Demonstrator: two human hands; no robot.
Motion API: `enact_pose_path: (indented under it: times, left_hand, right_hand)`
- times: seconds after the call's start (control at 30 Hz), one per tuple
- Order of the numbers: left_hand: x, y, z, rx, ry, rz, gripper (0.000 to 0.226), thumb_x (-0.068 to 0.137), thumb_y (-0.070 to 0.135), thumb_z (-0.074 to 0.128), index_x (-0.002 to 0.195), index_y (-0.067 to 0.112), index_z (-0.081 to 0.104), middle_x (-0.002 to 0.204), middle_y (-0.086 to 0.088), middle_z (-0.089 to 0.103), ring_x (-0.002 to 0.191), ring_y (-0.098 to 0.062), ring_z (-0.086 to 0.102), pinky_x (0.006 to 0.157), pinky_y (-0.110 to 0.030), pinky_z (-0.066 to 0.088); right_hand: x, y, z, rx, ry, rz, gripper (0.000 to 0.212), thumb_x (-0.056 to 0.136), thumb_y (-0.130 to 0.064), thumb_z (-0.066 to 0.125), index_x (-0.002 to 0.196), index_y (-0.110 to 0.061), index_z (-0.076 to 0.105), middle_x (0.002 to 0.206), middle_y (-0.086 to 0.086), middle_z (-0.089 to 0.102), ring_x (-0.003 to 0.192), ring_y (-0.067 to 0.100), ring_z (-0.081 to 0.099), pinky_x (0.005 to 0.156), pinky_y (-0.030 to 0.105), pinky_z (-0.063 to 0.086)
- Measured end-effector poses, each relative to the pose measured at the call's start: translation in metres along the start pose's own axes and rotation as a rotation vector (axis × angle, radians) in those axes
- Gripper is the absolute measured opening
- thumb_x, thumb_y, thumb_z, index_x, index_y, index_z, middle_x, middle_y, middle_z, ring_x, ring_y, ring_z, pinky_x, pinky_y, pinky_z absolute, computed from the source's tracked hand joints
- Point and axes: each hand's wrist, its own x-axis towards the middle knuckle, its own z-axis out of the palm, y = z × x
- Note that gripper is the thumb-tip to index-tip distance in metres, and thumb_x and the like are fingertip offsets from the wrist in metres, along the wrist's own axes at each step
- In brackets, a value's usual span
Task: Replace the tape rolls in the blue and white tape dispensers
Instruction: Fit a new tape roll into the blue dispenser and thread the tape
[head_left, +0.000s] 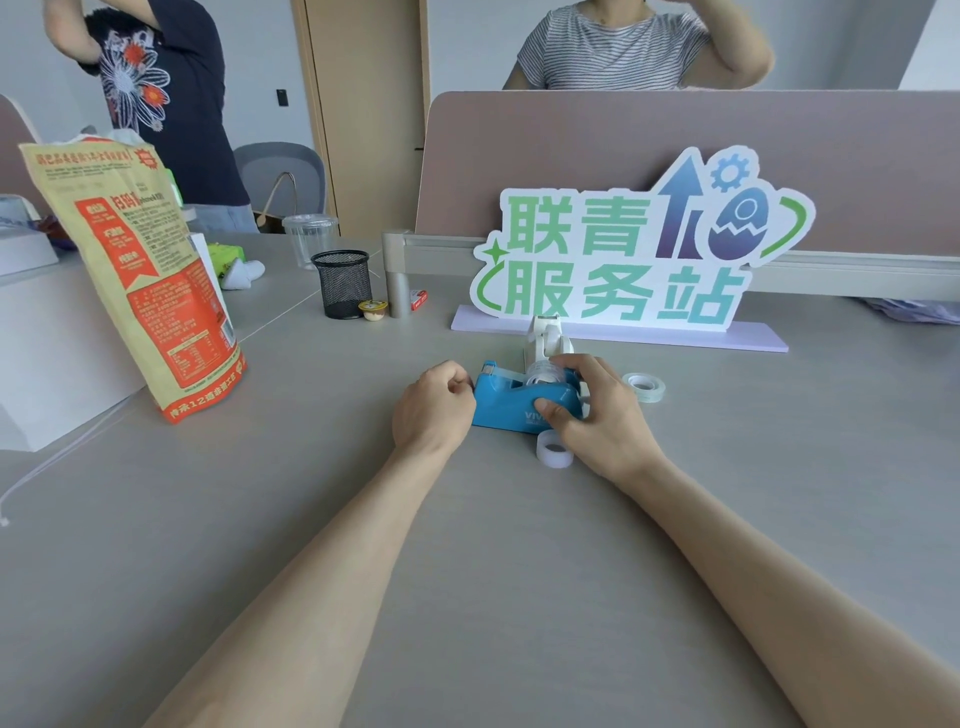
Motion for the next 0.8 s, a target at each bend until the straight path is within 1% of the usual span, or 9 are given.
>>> enact_pose_path:
  times: [0.17, 0.37, 0.43, 0.53, 0.63, 0.7, 0.73, 0.77, 0.8]
  left_hand:
    - [-0.001, 0.0, -0.001, 0.036, -0.006, -0.005, 0.023, 0.086, 0.013, 0.041, 0.088, 0.018, 0.063, 0.08, 0.0, 0.064, 0.083, -0.03, 0.059, 0.068, -0.031, 0.045]
    - [0.0, -0.001, 0.0, 0.099, -0.017, 0.002, 0.023, 0.084, 0.012, 0.041, 0.086, 0.017, 0.064, 0.081, -0.004, 0.067, 0.083, -0.03, 0.059, 0.067, -0.034, 0.046]
    - [0.001, -0.003, 0.001, 0.101, 0.005, 0.016, 0.021, 0.084, 0.013, 0.042, 0.073, 0.015, 0.06, 0.078, -0.006, 0.063, 0.089, -0.031, 0.055, 0.064, -0.033, 0.043]
    - [0.002, -0.007, 0.0, 0.134, 0.011, 0.034, 0.028, 0.081, 0.012, 0.043, 0.053, 0.009, 0.042, 0.066, -0.009, 0.05, 0.091, -0.034, 0.049, 0.058, -0.033, 0.036]
    - [-0.001, -0.009, -0.005, 0.126, -0.052, 0.049, 0.026, 0.075, 0.009, 0.043, 0.05, 0.01, 0.036, 0.059, -0.006, 0.041, 0.076, -0.031, 0.043, 0.053, -0.03, 0.026]
    - [-0.003, -0.007, -0.013, 0.072, -0.141, 0.017, 0.024, 0.073, 0.011, 0.046, 0.052, 0.013, 0.035, 0.059, -0.006, 0.037, 0.065, -0.026, 0.035, 0.051, -0.029, 0.022]
    - [-0.003, -0.006, -0.017, 0.047, -0.208, -0.012, 0.023, 0.074, 0.016, 0.049, 0.054, 0.013, 0.038, 0.061, -0.007, 0.038, 0.062, -0.023, 0.034, 0.052, -0.028, 0.022]
    - [-0.003, -0.006, -0.021, 0.024, -0.285, -0.038, 0.022, 0.074, 0.023, 0.055, 0.056, 0.014, 0.046, 0.064, -0.007, 0.041, 0.061, -0.022, 0.037, 0.054, -0.028, 0.025]
    - [-0.002, -0.007, -0.025, 0.006, -0.349, -0.05, 0.021, 0.074, 0.032, 0.061, 0.062, 0.015, 0.058, 0.066, -0.004, 0.051, 0.064, -0.019, 0.045, 0.057, -0.027, 0.031]
  right_hand:
    - [0.0, 0.0, 0.0, -0.007, -0.006, -0.004, 0.041, 0.083, -0.018, 0.069, 0.121, -0.017, 0.054, 0.113, 0.002, 0.057, 0.1, 0.017, 0.052, 0.08, 0.022, 0.038]
    - [0.0, 0.0, 0.0, -0.001, -0.008, 0.0, 0.041, 0.083, -0.018, 0.069, 0.121, -0.018, 0.054, 0.113, 0.002, 0.057, 0.1, 0.015, 0.052, 0.08, 0.021, 0.038]
    - [0.0, 0.0, 0.0, 0.007, -0.007, 0.004, 0.04, 0.083, -0.018, 0.069, 0.121, -0.018, 0.054, 0.113, 0.002, 0.056, 0.101, 0.016, 0.052, 0.081, 0.021, 0.038]
    - [0.0, 0.0, 0.0, 0.008, -0.014, 0.023, 0.044, 0.083, -0.02, 0.069, 0.123, -0.017, 0.052, 0.116, 0.002, 0.056, 0.105, 0.018, 0.053, 0.084, 0.025, 0.041]
    - [0.0, 0.001, -0.001, 0.039, -0.021, 0.089, 0.056, 0.082, -0.024, 0.071, 0.132, -0.019, 0.046, 0.123, 0.001, 0.057, 0.111, 0.019, 0.053, 0.093, 0.033, 0.046]
    - [0.0, 0.0, -0.003, 0.098, -0.04, 0.172, 0.065, 0.081, -0.029, 0.073, 0.137, -0.02, 0.04, 0.121, 0.0, 0.056, 0.108, 0.018, 0.054, 0.093, 0.033, 0.046]
    - [-0.001, -0.001, -0.004, 0.114, -0.049, 0.209, 0.068, 0.081, -0.031, 0.073, 0.139, -0.02, 0.038, 0.118, 0.0, 0.055, 0.106, 0.018, 0.054, 0.092, 0.033, 0.046]
    - [-0.001, -0.001, -0.004, 0.118, -0.051, 0.232, 0.069, 0.081, -0.032, 0.073, 0.139, -0.019, 0.037, 0.117, -0.001, 0.055, 0.105, 0.018, 0.055, 0.092, 0.033, 0.047]
    - [-0.001, -0.001, -0.005, 0.116, -0.048, 0.242, 0.069, 0.081, -0.033, 0.073, 0.139, -0.02, 0.038, 0.116, -0.001, 0.055, 0.104, 0.019, 0.056, 0.092, 0.034, 0.048]
